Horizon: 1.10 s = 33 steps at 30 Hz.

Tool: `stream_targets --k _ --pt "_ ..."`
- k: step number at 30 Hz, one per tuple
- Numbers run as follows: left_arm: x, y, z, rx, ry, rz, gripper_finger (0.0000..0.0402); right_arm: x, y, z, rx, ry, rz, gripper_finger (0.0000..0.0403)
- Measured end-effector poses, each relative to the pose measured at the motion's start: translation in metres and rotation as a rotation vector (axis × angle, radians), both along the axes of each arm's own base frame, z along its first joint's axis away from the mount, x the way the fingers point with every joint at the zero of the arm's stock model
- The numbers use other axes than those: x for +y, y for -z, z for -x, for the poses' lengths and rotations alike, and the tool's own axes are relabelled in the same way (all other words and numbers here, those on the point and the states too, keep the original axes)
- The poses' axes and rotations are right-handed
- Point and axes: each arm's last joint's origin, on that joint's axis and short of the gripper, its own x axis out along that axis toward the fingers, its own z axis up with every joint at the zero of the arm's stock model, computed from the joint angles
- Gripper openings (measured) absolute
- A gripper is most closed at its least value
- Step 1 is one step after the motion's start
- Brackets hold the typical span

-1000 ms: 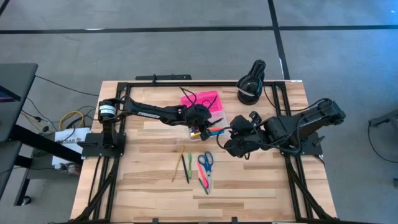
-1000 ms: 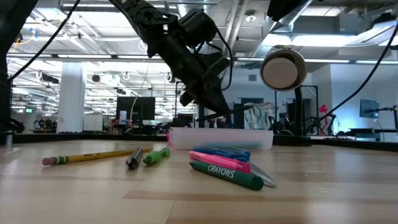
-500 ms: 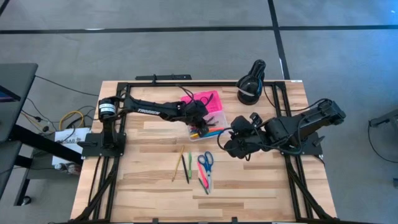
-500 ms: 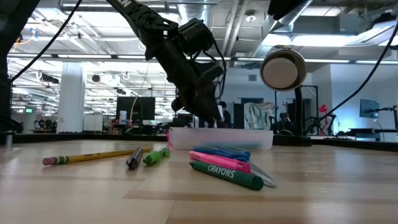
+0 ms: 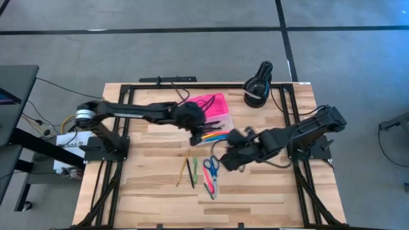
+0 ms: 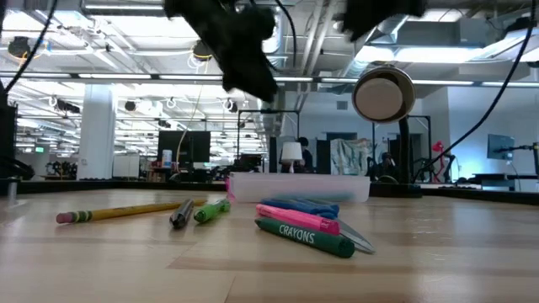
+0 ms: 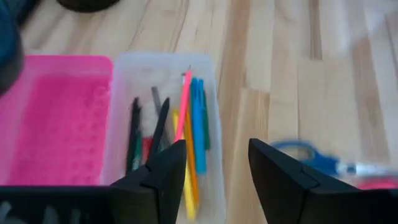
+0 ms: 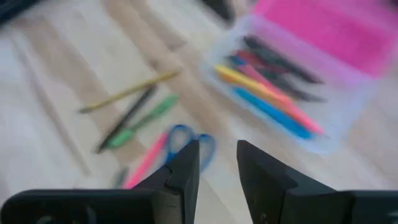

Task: Pick & place school supplies into a supply box
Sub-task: Put the blue scissors into the pink supply box

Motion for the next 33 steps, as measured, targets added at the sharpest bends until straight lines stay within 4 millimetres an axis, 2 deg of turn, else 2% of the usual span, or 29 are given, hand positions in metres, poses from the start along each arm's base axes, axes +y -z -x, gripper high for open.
stream_targets --k 4,9,15,18,20,22,27,31,33 --pt "-0.017 -0.023 0.03 0.003 0.043 -0.07 0.0166 0.005 0.02 -0.021 0.018 -0.043 -0.047 0.0102" --pt "-0.033 -0.032 0.07 0.097 0.048 -0.118 0.0166 0.005 0.047 -0.046 0.043 -0.062 -0.136 0.0102" --pt "-0.047 -0.024 0.113 0.164 0.017 -0.138 0.0166 0.001 0.067 -0.062 0.053 -0.062 -0.199 0.0102" --pt "-0.049 -0.014 0.135 0.172 0.002 -0.12 0.0166 0.001 0.071 -0.075 -0.008 -0.052 -0.237 0.0102" --pt "-0.05 -0.008 0.146 0.155 -0.019 -0.096 0.0166 0.0 0.076 -0.072 0.031 -0.044 -0.239 0.0102" --pt "-0.05 -0.001 0.161 0.151 -0.036 -0.072 0.0166 0.002 0.078 -0.08 -0.022 -0.015 -0.272 0.0102" --pt "-0.05 0.011 0.185 0.108 -0.086 -0.022 0.0166 0.007 0.095 -0.082 0.031 0.037 -0.31 0.0102" --pt "-0.05 0.014 0.198 0.038 -0.107 0.008 0.0166 0.014 0.11 -0.083 0.071 0.094 -0.359 0.0102" --pt "-0.049 0.012 0.201 -0.014 -0.124 0.016 0.0166 0.012 0.119 -0.078 0.139 0.153 -0.353 0.0102"
